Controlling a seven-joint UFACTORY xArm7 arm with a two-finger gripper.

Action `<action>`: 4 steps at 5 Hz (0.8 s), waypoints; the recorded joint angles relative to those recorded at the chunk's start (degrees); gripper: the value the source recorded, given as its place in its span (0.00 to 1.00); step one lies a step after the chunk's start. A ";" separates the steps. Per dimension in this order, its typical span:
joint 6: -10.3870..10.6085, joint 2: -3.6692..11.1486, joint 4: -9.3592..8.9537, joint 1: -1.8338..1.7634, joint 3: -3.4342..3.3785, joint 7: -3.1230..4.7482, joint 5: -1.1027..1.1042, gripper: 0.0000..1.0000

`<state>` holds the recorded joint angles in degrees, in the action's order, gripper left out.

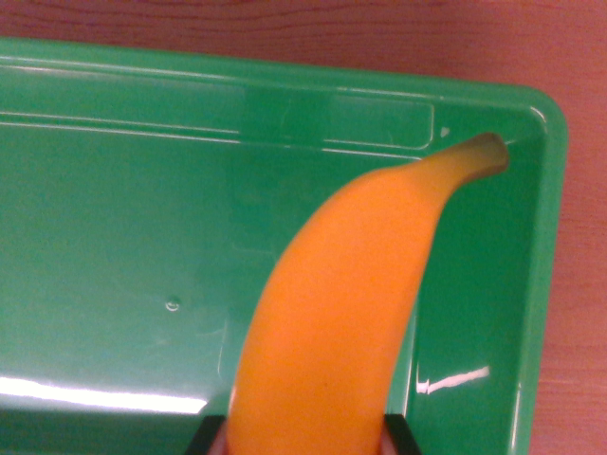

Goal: Pick fruit

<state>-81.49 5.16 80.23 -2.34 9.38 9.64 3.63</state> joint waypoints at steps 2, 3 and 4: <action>-2.09 -0.78 1.32 -0.05 0.02 0.04 0.09 1.00; -3.94 -1.47 2.49 -0.09 0.04 0.08 0.17 1.00; -3.94 -1.47 2.49 -0.09 0.04 0.08 0.17 1.00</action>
<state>-85.43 3.69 82.72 -2.43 9.42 9.73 3.80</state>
